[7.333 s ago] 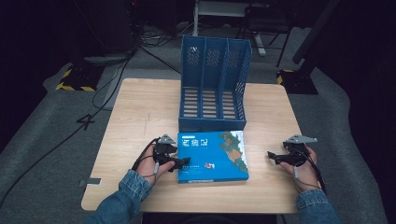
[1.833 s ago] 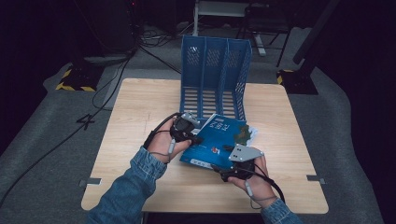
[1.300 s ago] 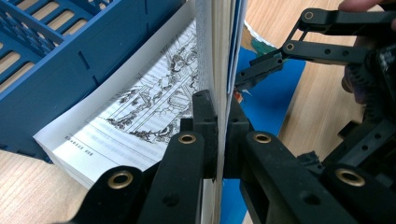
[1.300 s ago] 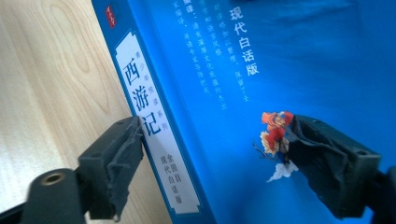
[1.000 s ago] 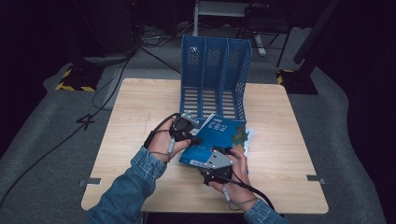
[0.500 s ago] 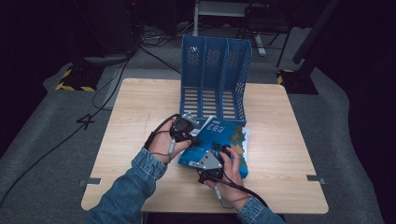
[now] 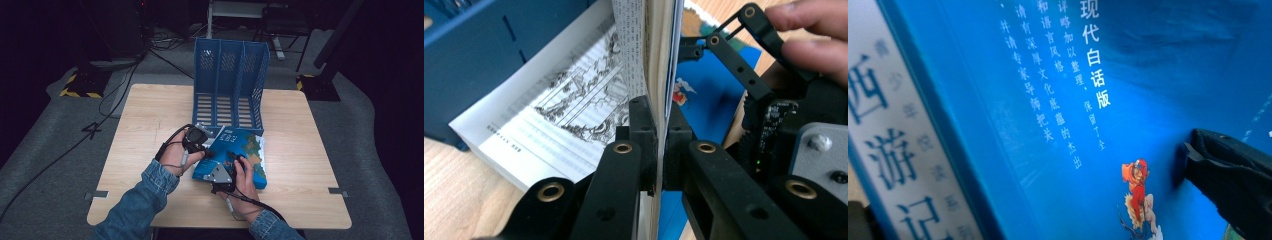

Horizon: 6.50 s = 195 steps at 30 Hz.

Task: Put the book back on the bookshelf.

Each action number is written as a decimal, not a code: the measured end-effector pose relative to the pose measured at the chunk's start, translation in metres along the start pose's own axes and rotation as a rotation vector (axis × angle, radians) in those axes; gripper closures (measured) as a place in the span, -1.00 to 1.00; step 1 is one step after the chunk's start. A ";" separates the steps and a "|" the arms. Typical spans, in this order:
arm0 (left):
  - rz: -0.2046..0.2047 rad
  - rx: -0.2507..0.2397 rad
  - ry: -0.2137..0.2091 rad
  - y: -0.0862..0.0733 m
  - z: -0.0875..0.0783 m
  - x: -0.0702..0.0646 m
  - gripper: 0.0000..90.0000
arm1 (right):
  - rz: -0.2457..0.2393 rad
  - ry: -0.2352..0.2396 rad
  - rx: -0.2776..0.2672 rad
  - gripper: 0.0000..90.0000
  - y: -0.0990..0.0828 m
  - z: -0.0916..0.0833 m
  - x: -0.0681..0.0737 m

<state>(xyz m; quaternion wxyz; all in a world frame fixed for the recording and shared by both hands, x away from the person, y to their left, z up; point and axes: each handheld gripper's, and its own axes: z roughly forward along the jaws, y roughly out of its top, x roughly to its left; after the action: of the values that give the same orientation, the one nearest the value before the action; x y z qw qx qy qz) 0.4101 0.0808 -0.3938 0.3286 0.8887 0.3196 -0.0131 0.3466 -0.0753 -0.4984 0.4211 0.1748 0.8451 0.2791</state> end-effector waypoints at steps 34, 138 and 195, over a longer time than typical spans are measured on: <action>-0.105 -0.034 0.030 -0.015 0.008 0.014 0.43 | -0.133 0.044 0.062 -0.61 0.008 -0.002 0.001; -0.159 -0.201 0.412 -0.134 0.002 0.132 -0.29 | 0.586 0.451 -0.553 0.38 -0.001 -0.106 -0.242; -0.163 -0.202 0.413 -0.137 -0.001 0.132 -0.30 | 0.944 0.102 -0.471 0.38 -0.003 -0.011 -0.361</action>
<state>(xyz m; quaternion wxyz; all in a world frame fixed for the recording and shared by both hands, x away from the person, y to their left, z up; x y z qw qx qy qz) 0.4357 0.2345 -0.5033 0.3416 0.8063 0.4502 0.1744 0.5484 -0.2722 -0.2730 0.2357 0.4232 0.6083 0.6288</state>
